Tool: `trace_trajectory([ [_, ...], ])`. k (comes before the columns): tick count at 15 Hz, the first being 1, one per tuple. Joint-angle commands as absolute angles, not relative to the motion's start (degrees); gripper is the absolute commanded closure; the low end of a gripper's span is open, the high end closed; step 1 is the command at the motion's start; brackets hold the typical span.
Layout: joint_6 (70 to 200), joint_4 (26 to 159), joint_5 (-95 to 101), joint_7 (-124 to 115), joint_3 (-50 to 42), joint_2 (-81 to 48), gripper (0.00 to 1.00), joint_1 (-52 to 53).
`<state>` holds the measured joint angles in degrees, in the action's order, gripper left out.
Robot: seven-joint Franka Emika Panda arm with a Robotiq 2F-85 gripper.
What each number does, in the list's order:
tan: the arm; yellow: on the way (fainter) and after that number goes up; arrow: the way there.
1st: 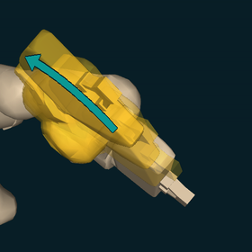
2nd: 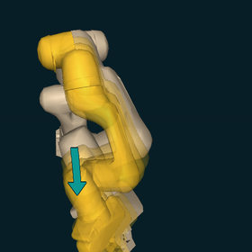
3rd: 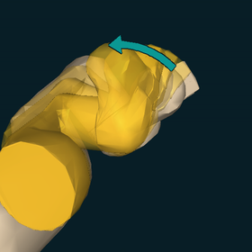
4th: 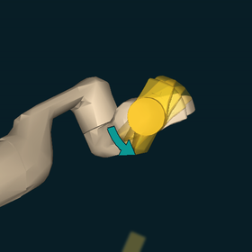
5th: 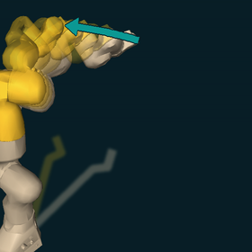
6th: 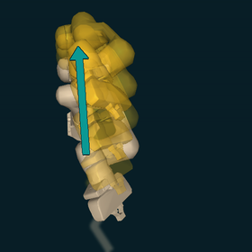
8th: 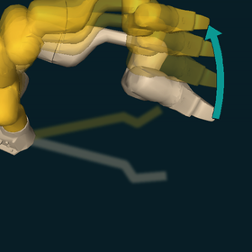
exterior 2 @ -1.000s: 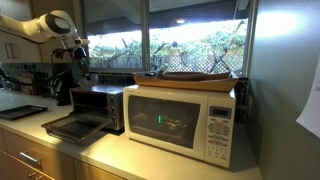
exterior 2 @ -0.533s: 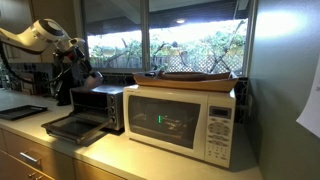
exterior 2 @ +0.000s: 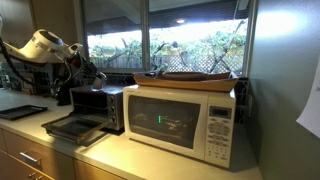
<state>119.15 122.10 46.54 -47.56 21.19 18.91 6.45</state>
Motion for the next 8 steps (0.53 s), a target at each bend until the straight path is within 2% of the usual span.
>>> trace_trajectory([
  [1,130.16,131.33,54.91,-50.07,18.71,23.5,0.99,6.99],
  [8,146.06,140.15,69.81,-57.76,15.09,28.25,0.99,6.55],
])
